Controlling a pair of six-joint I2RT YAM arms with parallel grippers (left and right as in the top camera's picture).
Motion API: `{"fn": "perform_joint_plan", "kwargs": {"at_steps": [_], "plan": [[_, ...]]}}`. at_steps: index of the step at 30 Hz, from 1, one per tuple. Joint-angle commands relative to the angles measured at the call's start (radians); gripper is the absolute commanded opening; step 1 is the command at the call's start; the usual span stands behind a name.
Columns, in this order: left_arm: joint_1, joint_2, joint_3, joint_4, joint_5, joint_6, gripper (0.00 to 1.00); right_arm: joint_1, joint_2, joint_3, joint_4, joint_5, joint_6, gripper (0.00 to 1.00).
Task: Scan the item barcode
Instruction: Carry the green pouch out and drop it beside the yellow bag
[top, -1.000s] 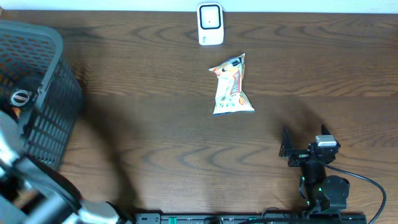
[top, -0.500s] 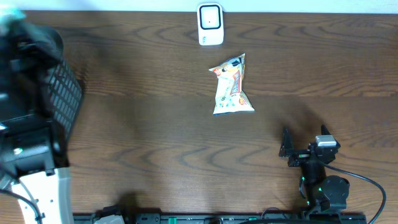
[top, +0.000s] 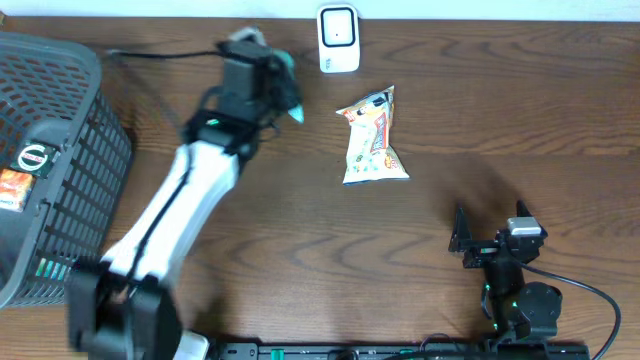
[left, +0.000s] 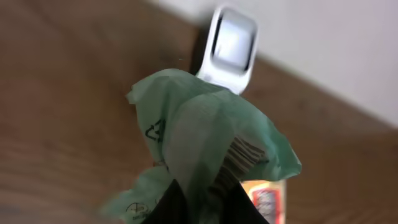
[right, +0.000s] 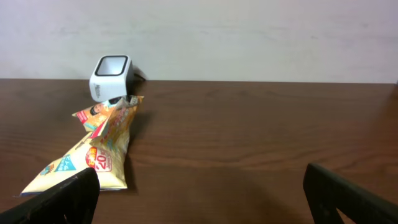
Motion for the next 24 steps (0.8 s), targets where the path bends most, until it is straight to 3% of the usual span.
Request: {"fn": "perform_joint_plan", "kwargs": {"at_steps": [1, 3, 8, 9, 11, 12, 13, 15, 19, 24], "plan": [[-0.053, 0.110, 0.009, 0.018, -0.017, -0.076, 0.08, -0.005, -0.005, -0.002, -0.003, 0.000, 0.011, 0.99], [-0.073, 0.145, 0.009, 0.018, -0.007, -0.085, 0.15, -0.005, -0.005, -0.002, -0.003, 0.000, 0.011, 0.99], [-0.126, 0.164, 0.009, 0.000, -0.001, -0.085, 0.17, -0.005, -0.005, -0.002, -0.003, 0.000, 0.011, 0.99], [-0.131, 0.164, 0.009, -0.006, -0.001, -0.085, 0.24, -0.005, -0.005, -0.002, -0.003, 0.000, 0.011, 0.99], [-0.140, 0.164, 0.009, -0.015, -0.001, -0.085, 0.65, -0.005, -0.005, -0.002, -0.003, 0.000, 0.011, 0.99], [-0.142, 0.163, 0.009, -0.016, 0.003, -0.085, 0.77, -0.005, -0.005, -0.002, -0.003, 0.000, 0.011, 0.99], [-0.142, 0.163, 0.010, -0.016, 0.003, -0.085, 0.81, -0.005, -0.005, -0.002, -0.003, 0.000, 0.011, 0.99], [-0.138, 0.154, 0.010, -0.016, 0.002, -0.084, 0.86, -0.005, -0.005, -0.002, -0.003, 0.000, 0.011, 0.99], [-0.103, 0.066, 0.015, -0.027, 0.002, 0.033, 0.91, -0.005, -0.005, -0.002, -0.003, 0.000, 0.011, 0.99], [0.020, -0.190, 0.016, -0.092, -0.093, 0.155, 0.92, -0.005, -0.005, -0.002, -0.003, 0.000, 0.011, 0.99]]}}
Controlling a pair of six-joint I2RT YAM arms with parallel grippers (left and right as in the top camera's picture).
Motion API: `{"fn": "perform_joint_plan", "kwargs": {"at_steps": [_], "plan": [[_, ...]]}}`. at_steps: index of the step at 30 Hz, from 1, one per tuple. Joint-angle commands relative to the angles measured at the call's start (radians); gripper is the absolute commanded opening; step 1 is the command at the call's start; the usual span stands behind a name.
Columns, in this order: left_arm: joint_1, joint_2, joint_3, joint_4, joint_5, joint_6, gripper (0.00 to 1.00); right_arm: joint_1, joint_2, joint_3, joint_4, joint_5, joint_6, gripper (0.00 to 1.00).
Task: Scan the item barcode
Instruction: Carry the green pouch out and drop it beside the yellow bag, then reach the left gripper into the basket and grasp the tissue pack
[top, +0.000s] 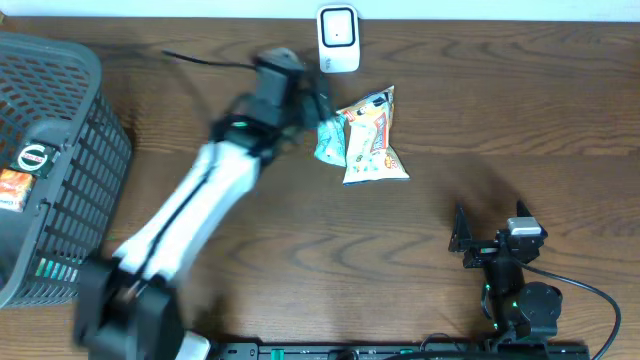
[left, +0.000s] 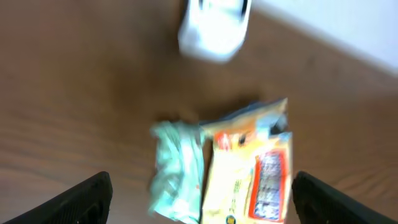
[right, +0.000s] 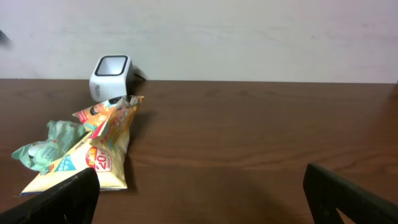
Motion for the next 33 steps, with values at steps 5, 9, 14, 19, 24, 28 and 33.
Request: {"fn": "perform_joint_plan", "kwargs": {"at_steps": [5, 9, 14, 19, 24, 28, 33], "plan": [[0.313, -0.433, 0.016, -0.162, -0.306, 0.148, 0.92, -0.005, -0.005, -0.002, -0.003, 0.000, 0.011, 0.99], [0.601, -0.550, 0.016, -0.250, -0.423, 0.117, 0.93, -0.005, -0.005, -0.002, -0.003, 0.000, 0.011, 0.99], [1.005, -0.510, 0.016, -0.401, -0.397, 0.034, 0.93, -0.005, -0.005, -0.002, -0.003, 0.000, 0.011, 0.99], [1.226, -0.307, 0.016, -0.582, -0.172, 0.035, 0.93, -0.005, -0.005, -0.002, -0.003, 0.000, 0.011, 0.99], [1.284, -0.125, 0.016, -0.690, -0.058, 0.047, 0.93, -0.005, -0.005, -0.002, -0.003, 0.000, 0.011, 0.99], [1.284, -0.049, 0.016, -0.728, -0.058, 0.066, 0.93, -0.005, -0.005, -0.002, -0.003, 0.000, 0.011, 0.99], [1.284, 0.035, 0.016, -0.734, -0.058, 0.081, 0.93, -0.005, -0.005, -0.002, -0.003, 0.000, 0.011, 0.99]]}}
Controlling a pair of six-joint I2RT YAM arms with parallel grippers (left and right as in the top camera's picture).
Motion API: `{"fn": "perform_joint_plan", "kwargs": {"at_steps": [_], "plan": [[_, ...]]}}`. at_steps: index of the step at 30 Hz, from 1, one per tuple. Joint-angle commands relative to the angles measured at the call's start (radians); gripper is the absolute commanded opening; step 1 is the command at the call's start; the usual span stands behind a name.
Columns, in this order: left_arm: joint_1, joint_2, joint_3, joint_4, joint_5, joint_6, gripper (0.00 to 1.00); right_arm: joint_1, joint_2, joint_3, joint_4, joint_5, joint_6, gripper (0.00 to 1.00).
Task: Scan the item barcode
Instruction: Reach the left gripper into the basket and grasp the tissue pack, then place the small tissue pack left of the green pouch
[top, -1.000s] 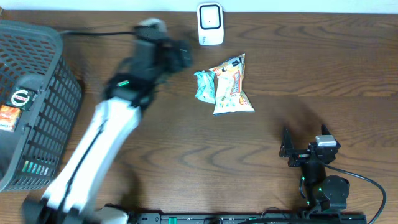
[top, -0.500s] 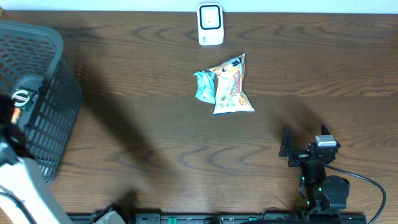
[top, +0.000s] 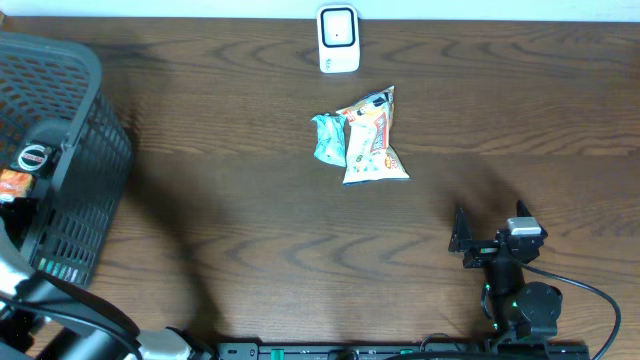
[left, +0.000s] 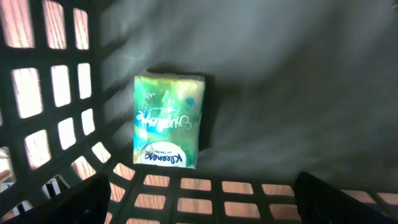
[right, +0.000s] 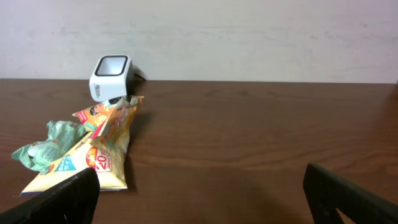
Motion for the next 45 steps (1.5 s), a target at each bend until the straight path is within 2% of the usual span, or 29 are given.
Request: {"fn": "perform_joint_plan", "kwargs": {"at_steps": [1, 14, 16, 17, 21, 29, 31, 32, 33, 36, 38, 41, 43, 44, 45], "plan": [[0.000, 0.068, 0.006, -0.002, 0.009, 0.039, 0.93, -0.005, -0.005, -0.002, -0.003, 0.000, 0.011, 0.99], [0.000, 0.267, -0.008, 0.018, -0.041, 0.071, 0.92, -0.005, -0.005, -0.002, -0.003, 0.000, 0.011, 0.99], [0.000, 0.282, -0.017, 0.030, -0.041, 0.071, 0.64, -0.005, -0.005, -0.002, -0.003, 0.000, 0.011, 0.99], [0.000, 0.292, -0.018, 0.033, -0.040, 0.071, 0.47, -0.005, -0.005, -0.002, -0.003, 0.000, 0.011, 0.99], [0.000, 0.294, 0.000, 0.027, -0.039, 0.071, 0.08, -0.005, -0.005, -0.002, -0.003, 0.000, 0.011, 0.99], [0.000, 0.188, 0.288, -0.123, -0.023, 0.033, 0.07, -0.005, -0.005, -0.002, -0.003, 0.000, 0.011, 0.99], [0.000, 0.117, 0.367, -0.132, 0.065, 0.029, 0.07, -0.005, -0.005, -0.002, -0.003, 0.000, 0.011, 0.99], [0.000, 0.045, 0.415, -0.106, 0.200, 0.029, 0.07, -0.005, -0.005, -0.002, -0.003, 0.000, 0.011, 0.99], [-0.001, 0.019, 0.422, -0.087, 0.243, 0.029, 0.07, -0.005, -0.005, -0.002, -0.003, 0.000, 0.011, 0.99], [-0.007, -0.117, 0.427, 0.030, 0.505, 0.027, 0.07, -0.005, -0.005, -0.002, -0.003, 0.000, 0.011, 0.99], [-0.034, -0.192, 0.427, 0.078, 0.608, 0.008, 0.07, -0.005, -0.005, -0.002, -0.003, 0.000, 0.011, 0.99], [-0.130, -0.259, 0.427, 0.086, 0.657, -0.026, 0.07, -0.005, -0.005, -0.002, -0.003, 0.000, 0.011, 0.99], [-0.278, -0.275, 0.427, 0.086, 0.657, -0.004, 0.07, -0.005, -0.005, -0.002, -0.003, 0.000, 0.011, 0.99], [-0.402, -0.269, 0.423, 0.087, 0.653, 0.052, 0.08, -0.005, -0.005, -0.002, -0.003, 0.000, 0.011, 0.99], [-0.447, -0.264, 0.421, 0.087, 0.644, 0.072, 0.07, -0.005, -0.005, -0.002, -0.003, 0.000, 0.011, 0.99]]}}
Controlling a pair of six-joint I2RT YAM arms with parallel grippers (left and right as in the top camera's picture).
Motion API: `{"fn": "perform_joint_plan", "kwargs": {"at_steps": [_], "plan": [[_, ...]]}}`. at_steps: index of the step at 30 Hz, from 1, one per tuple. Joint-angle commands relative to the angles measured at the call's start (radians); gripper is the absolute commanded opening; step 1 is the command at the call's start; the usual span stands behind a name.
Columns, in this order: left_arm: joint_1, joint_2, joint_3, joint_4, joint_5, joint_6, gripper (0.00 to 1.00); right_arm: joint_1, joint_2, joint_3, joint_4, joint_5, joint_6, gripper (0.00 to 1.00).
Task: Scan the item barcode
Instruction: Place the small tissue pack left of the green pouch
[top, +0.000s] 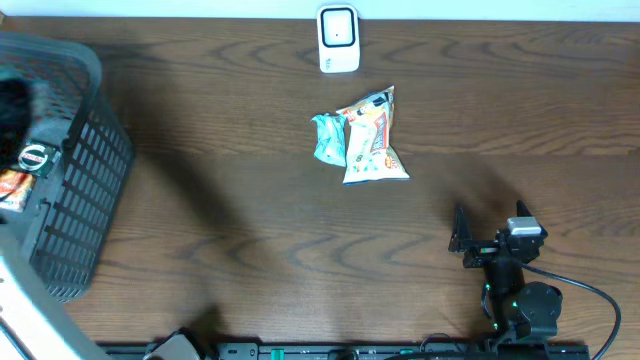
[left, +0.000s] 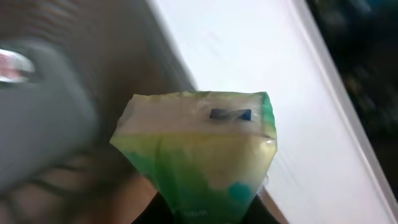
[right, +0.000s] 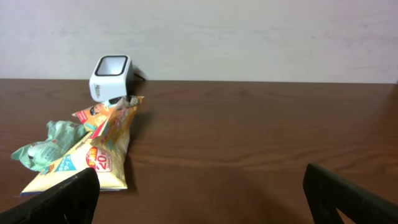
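My left gripper (left: 204, 216) is shut on a green tissue pack (left: 199, 149), which stands up between its fingers in a blurred left wrist view. Overhead, the left arm is a dark blur (top: 12, 100) over the basket at the far left. The white scanner (top: 338, 38) stands at the table's back edge and also shows in the right wrist view (right: 111, 76). My right gripper (top: 490, 242) rests open at the front right, nothing between its fingers (right: 68, 199).
A black mesh basket (top: 75, 170) at the left edge holds more items. An orange and white snack bag (top: 372, 135) and a crumpled green packet (top: 328, 138) lie side by side in front of the scanner.
My left gripper was open above the green tissue pack lying on the basket floor. Now it is shut on the pack and holds it raised. The right arm has not moved.
My left gripper first held the crumpled green packet in front of the scanner. Then it was open, with that packet lying beside the snack bag. Later it was open inside the basket over the tissue pack, and now it holds that pack up.
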Motion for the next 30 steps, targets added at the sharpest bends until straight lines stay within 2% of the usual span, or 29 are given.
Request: {"fn": "perform_joint_plan", "kwargs": {"at_steps": [1, 2, 6, 9, 13, 16, 17, 19, 20, 22, 24, 30], "plan": [[-0.277, 0.048, -0.007, -0.003, 0.017, 0.109, 0.08, -0.005, -0.005, -0.002, -0.004, 0.000, 0.011, 0.99], [-0.320, 0.058, -0.008, -0.003, -0.009, 0.121, 0.07, -0.005, -0.005, -0.002, -0.004, 0.000, 0.011, 0.99], [-0.639, 0.185, -0.008, -0.003, -0.302, 0.141, 0.07, -0.005, -0.005, -0.002, -0.004, 0.000, 0.011, 0.99], [-0.766, 0.288, -0.008, 0.004, -0.414, 0.153, 0.08, -0.005, -0.005, -0.002, -0.004, 0.000, 0.011, 0.99], [-0.881, 0.451, -0.008, 0.011, -0.468, 0.242, 0.08, -0.005, -0.005, -0.002, -0.004, 0.000, 0.011, 0.99], [-0.937, 0.582, -0.008, 0.026, -0.468, 0.253, 0.08, -0.005, -0.005, -0.002, -0.004, 0.000, 0.011, 0.99], [-0.947, 0.613, -0.008, 0.032, -0.468, 0.253, 0.12, -0.005, -0.005, -0.002, -0.004, 0.000, 0.011, 0.99], [-0.969, 0.686, -0.008, 0.049, -0.468, 0.253, 0.30, -0.005, -0.005, -0.002, -0.004, 0.000, 0.011, 0.99], [-0.977, 0.713, -0.008, 0.053, -0.468, 0.253, 0.49, -0.005, -0.005, -0.002, -0.004, 0.000, 0.011, 0.99], [-0.986, 0.745, -0.008, 0.059, -0.468, 0.253, 0.76, -0.005, -0.005, -0.002, -0.004, 0.000, 0.011, 0.99], [-0.985, 0.751, -0.008, 0.064, -0.468, 0.253, 0.80, -0.005, -0.005, -0.002, -0.004, 0.000, 0.011, 0.99], [-0.943, 0.651, 0.042, 0.039, -0.468, 0.298, 0.81, -0.005, -0.005, -0.002, -0.004, 0.000, 0.011, 0.99]]}}
